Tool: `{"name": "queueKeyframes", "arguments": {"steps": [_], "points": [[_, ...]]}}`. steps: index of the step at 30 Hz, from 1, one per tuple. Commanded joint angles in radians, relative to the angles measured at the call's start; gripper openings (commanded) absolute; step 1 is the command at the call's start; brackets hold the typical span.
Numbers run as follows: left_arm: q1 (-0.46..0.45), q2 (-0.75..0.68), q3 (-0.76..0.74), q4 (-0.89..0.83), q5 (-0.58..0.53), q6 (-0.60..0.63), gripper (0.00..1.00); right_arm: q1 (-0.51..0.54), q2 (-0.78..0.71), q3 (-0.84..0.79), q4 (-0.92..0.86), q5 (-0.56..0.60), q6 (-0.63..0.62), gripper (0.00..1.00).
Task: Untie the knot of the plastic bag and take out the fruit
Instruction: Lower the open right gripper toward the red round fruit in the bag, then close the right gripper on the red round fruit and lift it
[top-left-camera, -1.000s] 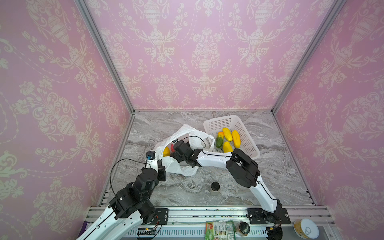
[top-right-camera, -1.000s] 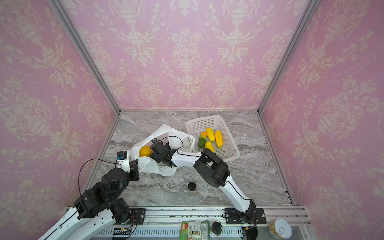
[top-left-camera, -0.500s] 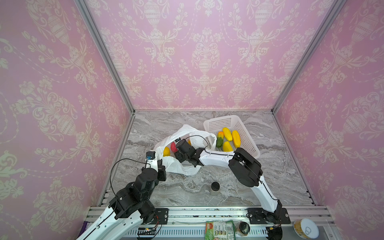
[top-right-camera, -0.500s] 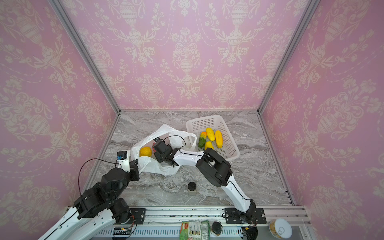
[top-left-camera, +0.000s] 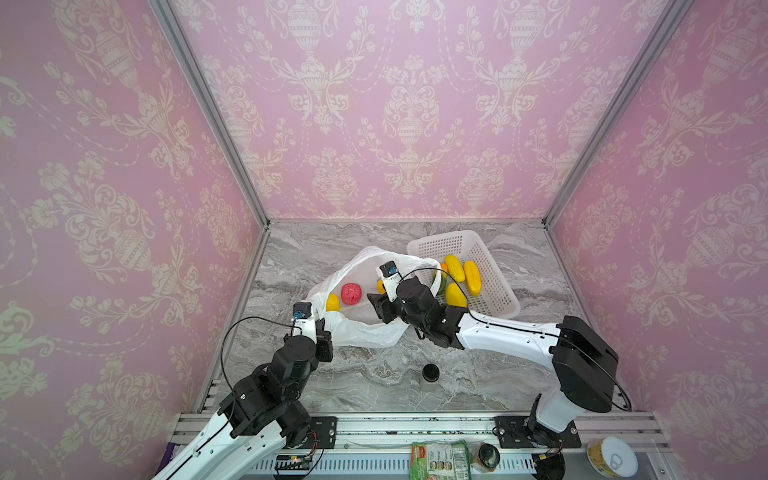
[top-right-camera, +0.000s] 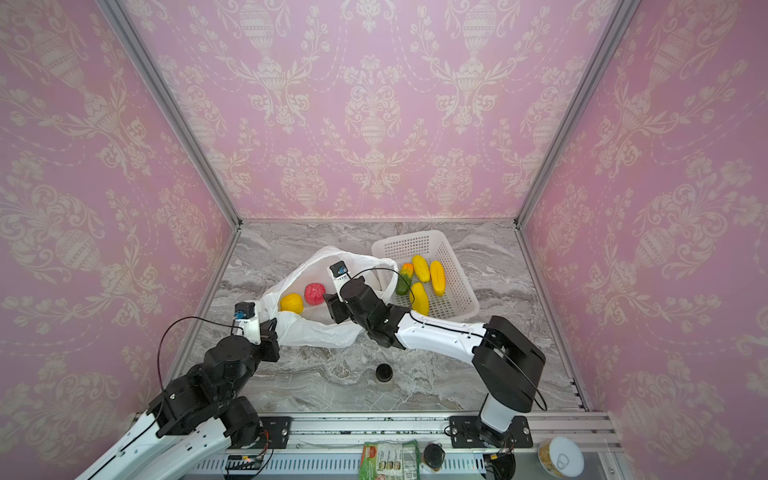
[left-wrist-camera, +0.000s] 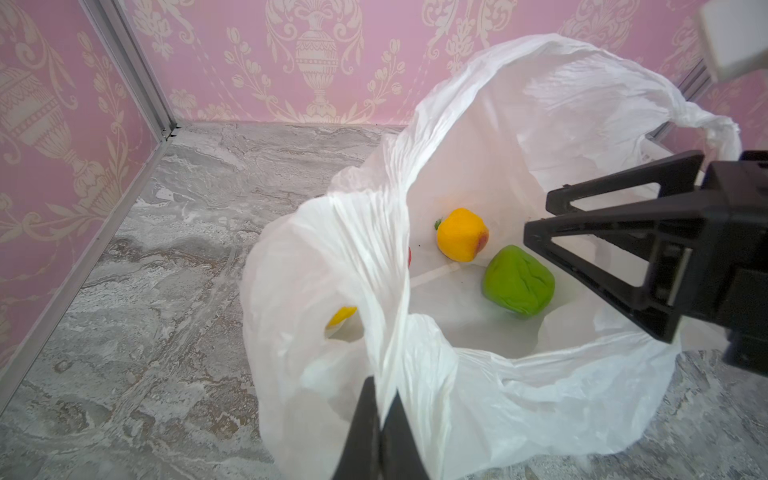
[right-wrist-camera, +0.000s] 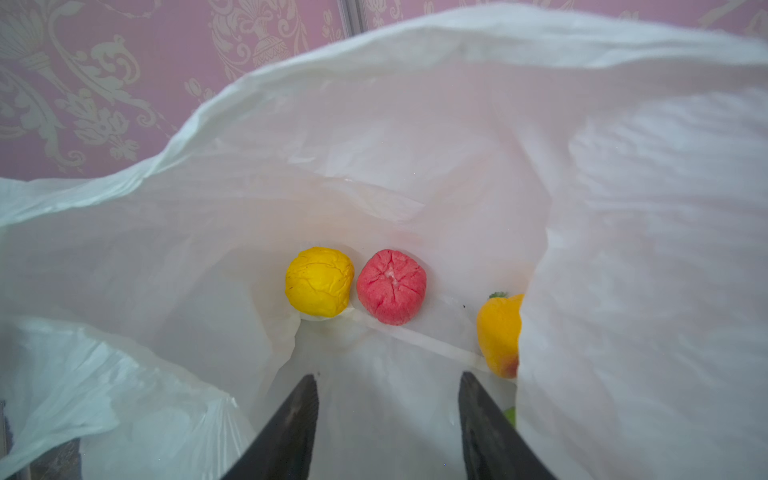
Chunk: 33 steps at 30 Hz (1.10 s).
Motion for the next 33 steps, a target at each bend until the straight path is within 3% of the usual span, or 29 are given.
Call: {"name": "queueKeyframes", "arguments": {"steps": [1,7,10,18,22,33], "points": [[-0.004,0.005,-0.015,0.008,-0.005,0.000,0.00,0.009,-0.023,-0.051,0.091,-0.024,-0.023,0.56],[-0.003,0.003,-0.015,0.010,-0.007,0.002,0.00,0.028,0.177,0.109,-0.052,-0.003,0.008,0.57],[-0.003,0.009,-0.017,0.012,-0.010,0.001,0.00,0.067,0.296,0.255,-0.153,0.098,0.001,0.58],[-0.001,0.040,-0.035,0.024,-0.065,-0.009,0.00,0.202,0.464,0.266,0.003,0.256,-0.024,0.83],[-0.001,0.035,-0.071,0.046,-0.088,-0.012,0.00,0.184,0.471,0.287,0.003,0.247,-0.026,0.94],[0.011,0.003,-0.114,0.081,-0.110,-0.011,0.00,0.068,0.479,0.364,-0.075,0.183,0.037,0.98]]}}
